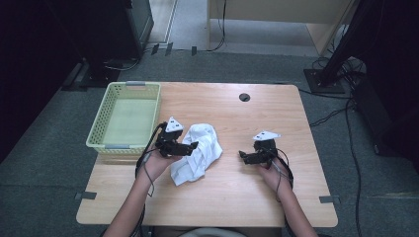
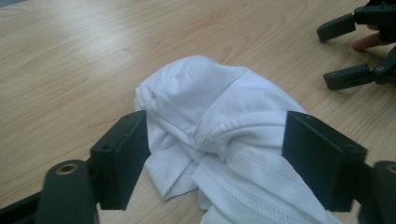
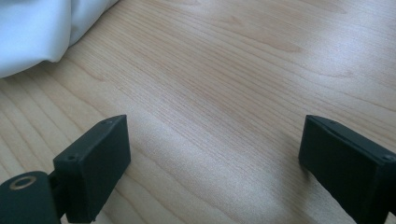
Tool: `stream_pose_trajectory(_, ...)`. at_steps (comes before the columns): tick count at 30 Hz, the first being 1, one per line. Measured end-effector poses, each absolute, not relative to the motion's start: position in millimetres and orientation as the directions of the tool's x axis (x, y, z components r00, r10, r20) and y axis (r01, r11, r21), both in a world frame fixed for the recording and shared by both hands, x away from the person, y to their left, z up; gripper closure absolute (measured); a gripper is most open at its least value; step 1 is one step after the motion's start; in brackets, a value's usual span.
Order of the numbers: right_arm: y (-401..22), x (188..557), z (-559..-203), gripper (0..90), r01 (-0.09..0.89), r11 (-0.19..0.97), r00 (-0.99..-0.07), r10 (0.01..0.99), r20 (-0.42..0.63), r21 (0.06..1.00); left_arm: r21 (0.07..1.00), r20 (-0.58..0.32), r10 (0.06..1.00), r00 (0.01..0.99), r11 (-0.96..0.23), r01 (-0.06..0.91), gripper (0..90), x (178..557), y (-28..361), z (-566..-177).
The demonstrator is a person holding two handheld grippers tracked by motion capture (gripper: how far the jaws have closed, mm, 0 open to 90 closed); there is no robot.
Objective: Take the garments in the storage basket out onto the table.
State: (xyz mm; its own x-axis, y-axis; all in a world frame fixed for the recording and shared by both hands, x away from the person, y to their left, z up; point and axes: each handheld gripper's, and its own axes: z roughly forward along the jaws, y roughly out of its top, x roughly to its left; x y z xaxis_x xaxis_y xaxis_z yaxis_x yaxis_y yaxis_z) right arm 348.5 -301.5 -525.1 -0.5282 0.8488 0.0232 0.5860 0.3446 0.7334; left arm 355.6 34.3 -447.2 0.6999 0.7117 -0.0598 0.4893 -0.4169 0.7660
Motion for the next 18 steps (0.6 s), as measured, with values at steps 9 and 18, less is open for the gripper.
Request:
stream_pose_trajectory(9,-301.5,348.5,-525.1,8.6,0.586,0.345,-0.528,0.849,0.023,0.733,0.771,-0.03,0.712,0.701,-0.43,0.47,30.7,358.2,37.1,-459.2)
stream_pose_trajectory(18,-301.5,348.5,-525.1,8.6,0.586,0.344,-0.528,0.849,0.023,0.733,0.734,-0.141,0.695,0.705,-0.404,0.545,52.6,370.7,43.6,-478.4)
